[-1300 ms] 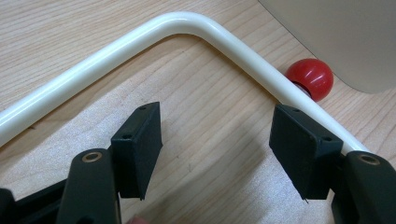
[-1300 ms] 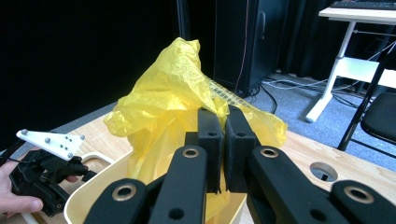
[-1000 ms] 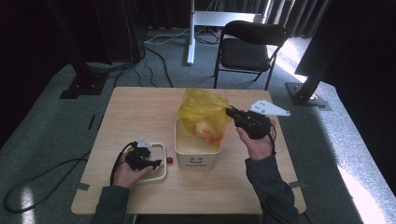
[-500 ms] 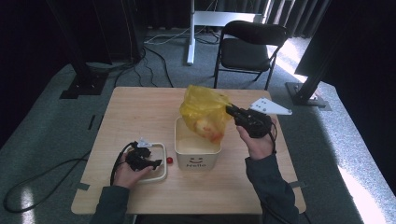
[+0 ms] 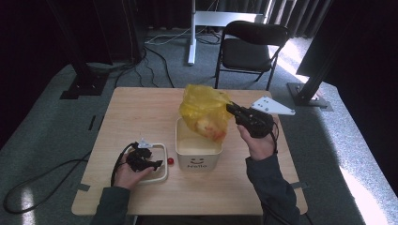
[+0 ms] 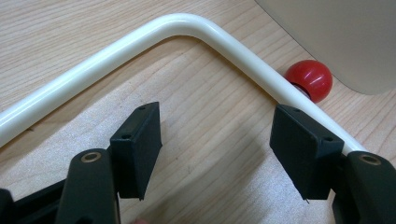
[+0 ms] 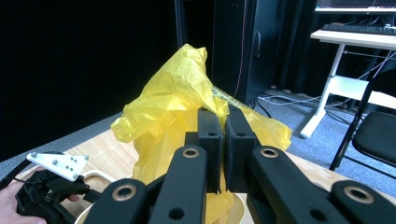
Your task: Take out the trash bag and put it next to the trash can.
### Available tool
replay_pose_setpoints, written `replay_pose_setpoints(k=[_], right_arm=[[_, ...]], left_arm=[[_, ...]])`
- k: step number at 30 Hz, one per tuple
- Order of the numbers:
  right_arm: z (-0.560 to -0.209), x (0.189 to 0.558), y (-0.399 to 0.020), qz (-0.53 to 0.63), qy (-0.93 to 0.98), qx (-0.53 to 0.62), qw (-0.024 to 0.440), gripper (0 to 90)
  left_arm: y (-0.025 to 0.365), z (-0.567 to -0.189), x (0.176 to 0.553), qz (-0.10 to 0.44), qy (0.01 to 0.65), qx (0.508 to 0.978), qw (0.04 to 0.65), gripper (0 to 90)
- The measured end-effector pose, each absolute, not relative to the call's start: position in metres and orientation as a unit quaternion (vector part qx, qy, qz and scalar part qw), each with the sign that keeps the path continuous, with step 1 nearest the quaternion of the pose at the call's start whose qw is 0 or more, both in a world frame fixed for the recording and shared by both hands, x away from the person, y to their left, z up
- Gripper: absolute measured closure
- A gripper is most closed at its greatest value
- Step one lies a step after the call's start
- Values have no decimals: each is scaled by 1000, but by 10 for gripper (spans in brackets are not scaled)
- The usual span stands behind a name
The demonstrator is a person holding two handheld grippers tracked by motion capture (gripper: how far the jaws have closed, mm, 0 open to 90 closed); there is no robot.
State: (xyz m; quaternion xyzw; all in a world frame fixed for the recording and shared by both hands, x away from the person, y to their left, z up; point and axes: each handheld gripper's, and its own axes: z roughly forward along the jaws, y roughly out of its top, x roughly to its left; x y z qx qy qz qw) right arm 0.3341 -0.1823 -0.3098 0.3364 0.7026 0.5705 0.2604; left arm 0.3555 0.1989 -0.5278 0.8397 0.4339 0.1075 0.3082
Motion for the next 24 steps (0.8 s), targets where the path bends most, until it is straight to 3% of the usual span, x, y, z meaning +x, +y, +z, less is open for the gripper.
replay_pose_setpoints(k=[24], right_arm=[[-301,328,-190,575,693,339,272,872]], left_arm=[[199,-528,355,108,434,839,309,343]])
